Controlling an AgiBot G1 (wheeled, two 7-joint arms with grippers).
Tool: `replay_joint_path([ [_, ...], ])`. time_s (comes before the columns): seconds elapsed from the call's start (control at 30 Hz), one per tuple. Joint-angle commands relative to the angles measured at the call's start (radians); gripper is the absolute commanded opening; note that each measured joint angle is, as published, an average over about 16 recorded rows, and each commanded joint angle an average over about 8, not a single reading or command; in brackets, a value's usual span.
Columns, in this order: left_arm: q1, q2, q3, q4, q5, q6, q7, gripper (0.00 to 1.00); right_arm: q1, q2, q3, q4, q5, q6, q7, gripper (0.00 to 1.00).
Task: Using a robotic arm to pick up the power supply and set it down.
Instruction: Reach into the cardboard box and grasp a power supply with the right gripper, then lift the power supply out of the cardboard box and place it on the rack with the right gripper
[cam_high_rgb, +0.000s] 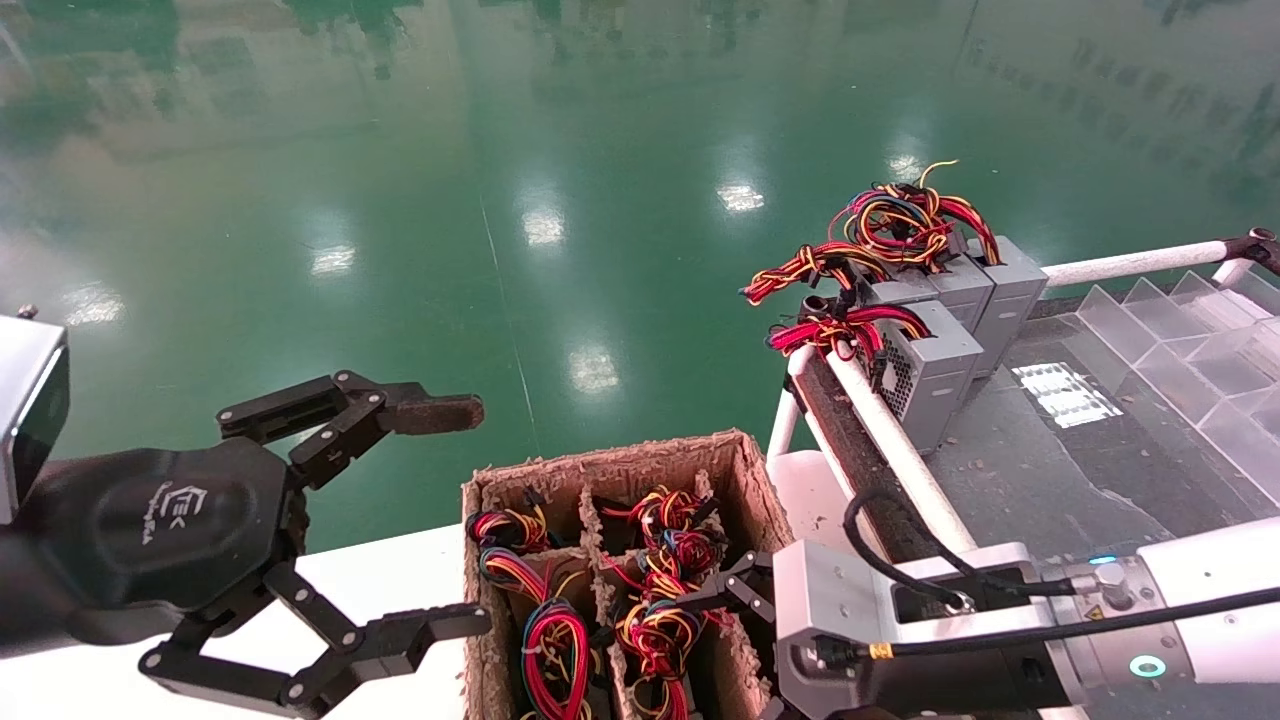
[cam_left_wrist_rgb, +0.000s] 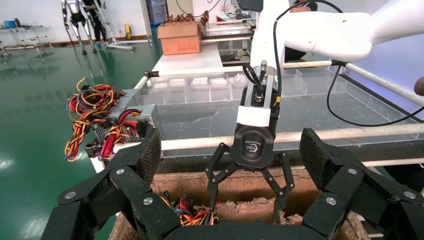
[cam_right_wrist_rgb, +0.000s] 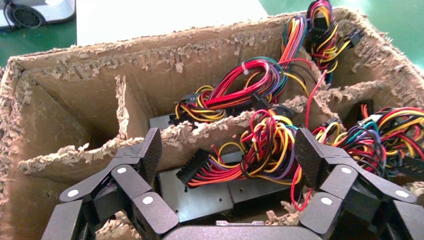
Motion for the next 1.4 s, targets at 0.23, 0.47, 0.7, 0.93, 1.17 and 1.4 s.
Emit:
replay_joint_path([
  [0.23, 0.000, 0.000, 0.000, 0.000, 0.000, 0.000, 0.000, 1.00, -0.025, -0.010, 0.006, 0.001, -0.006, 0.041, -0.021, 0.00],
  [0.47, 0.000, 0.000, 0.000, 0.000, 0.000, 0.000, 0.000, 1.00, -0.030, -0.030, 0.000, -0.006, -0.038, 0.077, -0.042, 0.00],
  [0.7, 0.000, 0.000, 0.000, 0.000, 0.000, 0.000, 0.000, 1.00, -0.047, -0.034, 0.002, 0.018, -0.081, 0.141, -0.061, 0.00],
  [0.93, 0.000, 0.000, 0.000, 0.000, 0.000, 0.000, 0.000, 1.00, -0.071, -0.020, 0.013, 0.065, -0.102, 0.188, -0.075, 0.00],
  [1.17, 0.000, 0.000, 0.000, 0.000, 0.000, 0.000, 0.000, 1.00, -0.094, -0.003, 0.017, 0.107, -0.120, 0.215, -0.092, 0.00],
  [1.4, 0.000, 0.000, 0.000, 0.000, 0.000, 0.000, 0.000, 1.00, -0.105, 0.004, 0.026, 0.112, -0.102, 0.218, -0.098, 0.00],
])
